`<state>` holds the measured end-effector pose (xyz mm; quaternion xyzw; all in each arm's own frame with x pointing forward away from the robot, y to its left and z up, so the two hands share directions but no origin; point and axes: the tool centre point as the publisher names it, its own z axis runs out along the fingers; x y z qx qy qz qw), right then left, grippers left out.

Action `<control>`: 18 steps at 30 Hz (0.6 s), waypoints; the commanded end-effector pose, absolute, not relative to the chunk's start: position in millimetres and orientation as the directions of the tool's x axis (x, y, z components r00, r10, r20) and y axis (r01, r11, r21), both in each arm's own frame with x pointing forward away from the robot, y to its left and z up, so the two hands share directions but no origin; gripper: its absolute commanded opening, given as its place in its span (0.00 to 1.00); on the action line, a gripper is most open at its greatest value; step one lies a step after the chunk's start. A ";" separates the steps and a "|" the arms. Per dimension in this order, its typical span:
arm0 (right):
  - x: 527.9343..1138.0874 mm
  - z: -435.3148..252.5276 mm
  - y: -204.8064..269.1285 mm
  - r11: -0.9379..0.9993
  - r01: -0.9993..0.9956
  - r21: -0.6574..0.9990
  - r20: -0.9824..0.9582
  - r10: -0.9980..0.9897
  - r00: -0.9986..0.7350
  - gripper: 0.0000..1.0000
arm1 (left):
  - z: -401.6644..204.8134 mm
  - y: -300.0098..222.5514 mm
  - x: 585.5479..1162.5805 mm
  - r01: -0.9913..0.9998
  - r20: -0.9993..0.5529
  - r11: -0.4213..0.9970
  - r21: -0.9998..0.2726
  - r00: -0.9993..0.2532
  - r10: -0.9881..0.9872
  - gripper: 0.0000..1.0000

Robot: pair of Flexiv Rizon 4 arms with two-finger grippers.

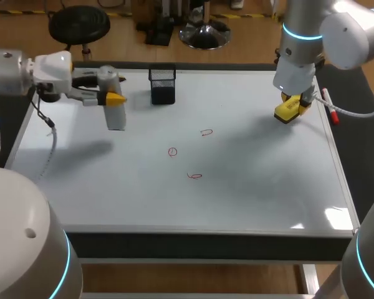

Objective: Pick up the inspection probe, press it on each red-marked spot on the whiteboard one by one, put down the probe, pick up the eraser, and wipe off all the red marks.

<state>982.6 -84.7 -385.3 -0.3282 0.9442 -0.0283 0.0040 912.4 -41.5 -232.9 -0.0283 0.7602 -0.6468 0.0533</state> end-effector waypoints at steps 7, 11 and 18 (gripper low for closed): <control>982.1 -383.7 -85.6 0.782 -0.621 -0.058 0.012 -0.621 -0.783 0.00 | -240.3 -88.7 895.2 0.025 -0.032 0.144 -0.989 -0.998 -0.046 0.00; 982.1 -383.7 -85.6 0.782 -0.621 -0.058 0.012 -0.621 -0.783 0.00 | -243.5 -107.3 884.4 0.006 -0.009 0.131 -0.991 -1.000 -0.022 0.00; 982.1 -383.7 -85.6 0.782 -0.621 -0.058 0.012 -0.621 -0.783 0.00 | -251.4 -137.3 872.5 -0.004 0.008 0.119 -0.993 -0.999 0.032 0.00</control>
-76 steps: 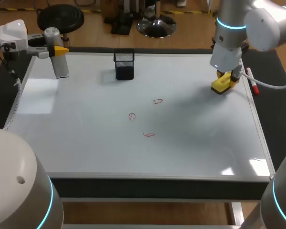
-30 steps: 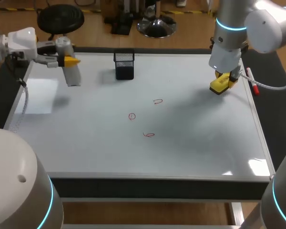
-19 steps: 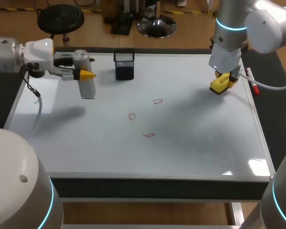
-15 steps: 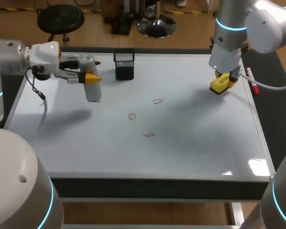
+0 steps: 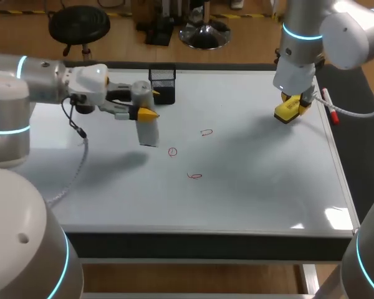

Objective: Pick up the inspection probe, press it on each red-marked spot on the whiteboard one by one, put down the probe, pick up the eraser, and wipe off all the red marks.

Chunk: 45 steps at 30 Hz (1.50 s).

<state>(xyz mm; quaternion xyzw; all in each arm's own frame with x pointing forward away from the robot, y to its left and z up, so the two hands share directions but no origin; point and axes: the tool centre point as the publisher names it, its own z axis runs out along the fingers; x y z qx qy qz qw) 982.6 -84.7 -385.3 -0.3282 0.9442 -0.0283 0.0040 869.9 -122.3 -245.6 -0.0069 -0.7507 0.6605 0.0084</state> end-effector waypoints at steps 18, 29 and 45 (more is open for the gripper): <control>982.1 -383.7 -85.6 0.782 -0.621 -0.058 0.012 -0.621 -0.783 0.00 | -269.9 -167.1 860.3 -0.013 0.023 0.121 -0.993 -0.996 0.081 0.00; 982.1 -383.7 -85.6 0.782 -0.621 -0.058 0.012 -0.621 -0.783 0.00 | -277.3 -176.2 860.8 -0.020 0.030 0.120 -0.993 -0.996 0.089 0.00; 982.1 -383.7 -85.6 0.782 -0.621 -0.058 0.012 -0.621 -0.783 0.00 | -286.4 -179.7 868.1 -0.021 0.031 0.118 -0.993 -0.996 0.084 0.00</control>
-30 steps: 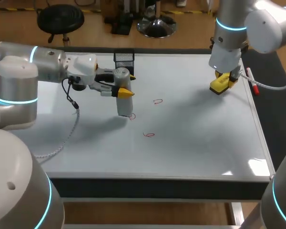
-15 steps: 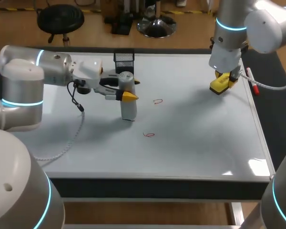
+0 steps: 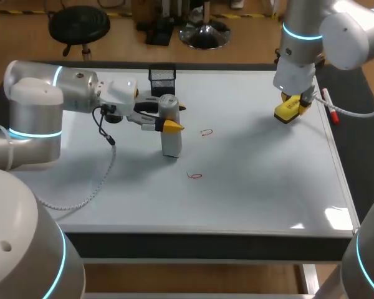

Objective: Pick up the inspection probe, press it on each red-marked spot on the whiteboard one by one, put down the probe, pick up the eraser, and wipe off all the red marks.

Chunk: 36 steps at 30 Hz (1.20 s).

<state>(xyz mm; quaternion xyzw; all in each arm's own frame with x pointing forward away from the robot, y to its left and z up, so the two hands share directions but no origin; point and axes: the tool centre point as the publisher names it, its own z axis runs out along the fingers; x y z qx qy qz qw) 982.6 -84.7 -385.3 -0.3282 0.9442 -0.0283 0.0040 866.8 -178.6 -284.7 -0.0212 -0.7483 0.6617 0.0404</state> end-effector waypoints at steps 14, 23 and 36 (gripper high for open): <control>982.1 -383.7 -85.6 0.782 -0.621 -0.058 0.012 -0.621 -0.783 0.00 | -291.8 -179.5 868.9 -0.022 0.033 0.127 -0.992 -0.996 0.083 0.00; 982.1 -383.7 -85.6 0.782 -0.621 -0.058 0.012 -0.621 -0.783 0.00 | -292.0 -178.3 868.5 -0.021 0.032 0.127 -0.992 -0.996 0.081 0.00; 982.1 -383.7 -85.6 0.782 -0.621 -0.058 0.012 -0.621 -0.783 0.00 | -292.7 -177.1 868.8 -0.022 0.033 0.128 -0.992 -0.996 0.082 0.00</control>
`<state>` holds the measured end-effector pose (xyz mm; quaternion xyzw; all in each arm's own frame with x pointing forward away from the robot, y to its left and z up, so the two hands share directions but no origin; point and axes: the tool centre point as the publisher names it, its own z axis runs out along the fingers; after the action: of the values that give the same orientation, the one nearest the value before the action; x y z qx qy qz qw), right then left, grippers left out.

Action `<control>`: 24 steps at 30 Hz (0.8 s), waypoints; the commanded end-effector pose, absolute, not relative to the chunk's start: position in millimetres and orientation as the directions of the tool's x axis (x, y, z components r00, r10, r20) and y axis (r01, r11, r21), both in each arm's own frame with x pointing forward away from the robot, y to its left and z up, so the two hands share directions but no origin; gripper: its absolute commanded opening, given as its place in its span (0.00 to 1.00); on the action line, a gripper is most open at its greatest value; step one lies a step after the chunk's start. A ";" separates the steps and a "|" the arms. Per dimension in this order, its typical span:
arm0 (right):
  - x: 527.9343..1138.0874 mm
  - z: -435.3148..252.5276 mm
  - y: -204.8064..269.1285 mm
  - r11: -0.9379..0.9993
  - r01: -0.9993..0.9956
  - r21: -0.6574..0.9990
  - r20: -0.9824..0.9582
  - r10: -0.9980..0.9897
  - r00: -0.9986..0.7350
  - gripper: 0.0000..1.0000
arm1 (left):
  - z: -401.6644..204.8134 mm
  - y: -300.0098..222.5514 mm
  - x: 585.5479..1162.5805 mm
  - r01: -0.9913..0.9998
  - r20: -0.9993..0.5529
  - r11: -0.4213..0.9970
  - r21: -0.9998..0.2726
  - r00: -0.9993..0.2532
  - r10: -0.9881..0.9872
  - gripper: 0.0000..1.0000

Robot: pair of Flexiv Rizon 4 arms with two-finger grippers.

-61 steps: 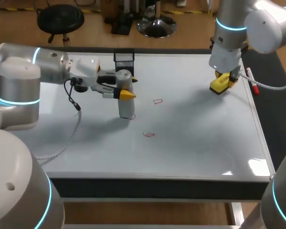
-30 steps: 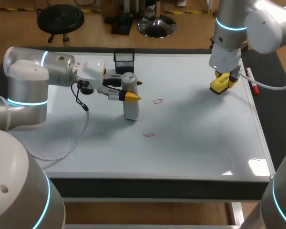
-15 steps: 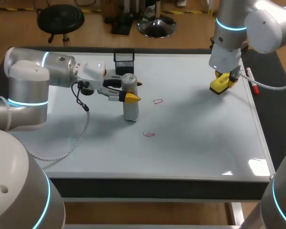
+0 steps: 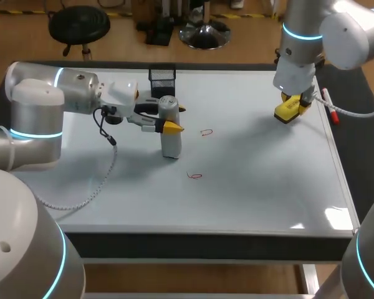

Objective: Pick up the inspection probe, press it on each red-marked spot on the whiteboard one by one, put down the probe, pick up the eraser, and wipe off all the red marks.

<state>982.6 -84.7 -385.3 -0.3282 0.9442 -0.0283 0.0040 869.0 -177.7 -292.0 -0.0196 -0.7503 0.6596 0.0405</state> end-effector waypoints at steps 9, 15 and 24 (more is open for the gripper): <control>982.1 -383.7 -85.6 0.782 -0.621 -0.058 0.012 -0.621 -0.783 0.00 | -281.8 -169.1 868.1 -0.010 0.017 0.126 -0.992 -0.998 0.054 0.00; 982.1 -383.7 -85.6 0.782 -0.621 -0.058 0.012 -0.621 -0.783 0.00 | -268.1 -148.1 868.1 0.003 -0.003 0.128 -0.992 -1.000 -0.001 0.00; 982.1 -383.7 -85.6 0.782 -0.621 -0.058 0.012 -0.621 -0.783 0.00 | -255.5 -100.1 871.8 -0.001 -0.015 0.128 -0.992 -0.992 -0.123 0.00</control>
<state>982.6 -84.7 -385.3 -0.3282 0.9442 -0.0283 0.0040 884.7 -117.8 -265.2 0.0227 -0.7497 0.6611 -0.0216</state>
